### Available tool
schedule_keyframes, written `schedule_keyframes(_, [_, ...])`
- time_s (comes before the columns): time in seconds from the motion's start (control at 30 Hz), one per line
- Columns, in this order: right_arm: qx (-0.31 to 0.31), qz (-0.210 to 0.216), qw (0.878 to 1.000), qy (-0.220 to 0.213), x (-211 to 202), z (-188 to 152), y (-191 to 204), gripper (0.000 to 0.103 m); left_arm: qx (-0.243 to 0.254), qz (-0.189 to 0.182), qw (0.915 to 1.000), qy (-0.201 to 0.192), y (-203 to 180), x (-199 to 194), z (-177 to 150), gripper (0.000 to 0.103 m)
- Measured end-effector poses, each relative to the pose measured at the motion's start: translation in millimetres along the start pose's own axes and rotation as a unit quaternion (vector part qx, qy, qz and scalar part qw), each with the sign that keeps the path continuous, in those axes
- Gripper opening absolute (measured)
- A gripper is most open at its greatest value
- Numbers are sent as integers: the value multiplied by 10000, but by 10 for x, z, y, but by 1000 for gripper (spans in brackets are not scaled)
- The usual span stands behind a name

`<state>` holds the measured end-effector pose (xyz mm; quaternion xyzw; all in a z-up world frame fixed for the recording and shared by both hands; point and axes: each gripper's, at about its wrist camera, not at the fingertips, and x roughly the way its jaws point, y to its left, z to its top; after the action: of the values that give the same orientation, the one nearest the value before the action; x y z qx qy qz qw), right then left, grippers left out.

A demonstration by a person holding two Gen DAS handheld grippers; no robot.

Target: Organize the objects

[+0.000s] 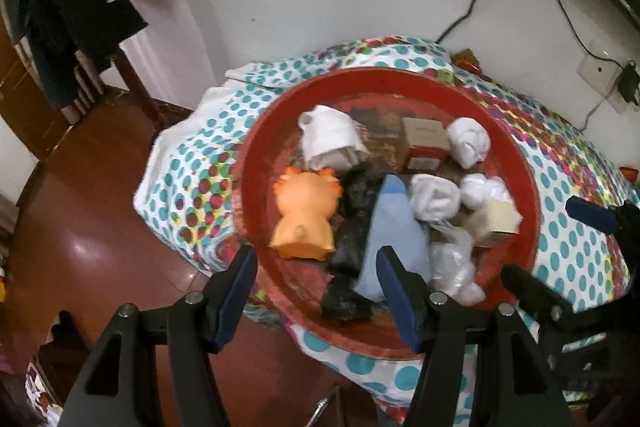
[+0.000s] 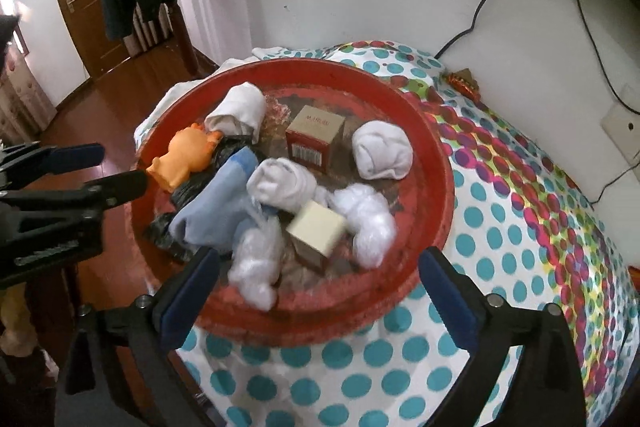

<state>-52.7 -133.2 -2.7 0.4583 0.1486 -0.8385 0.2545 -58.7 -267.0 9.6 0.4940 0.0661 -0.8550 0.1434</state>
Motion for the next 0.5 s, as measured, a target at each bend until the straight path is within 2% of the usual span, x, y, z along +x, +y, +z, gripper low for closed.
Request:
schedule_keyframes(0.07, [20,12,10000,48,-26,-31,28,100,23,-164,9998,64,-64,13,7,63])
schedule_keyframes(0.3, [2,104,9998,187,32,-79,137,100,153,-150,9997,125,-230,38,20,63])
schedule_keyframes(0.4, [-7,116,9997,210,39,-101,168,100,82,-335,9992,191,-264,52,22,63])
schedule_keyframes(0.5, [-25,143,9997,219,50,-111,206,100,74,-364,9992,154,-287,42,29,63])
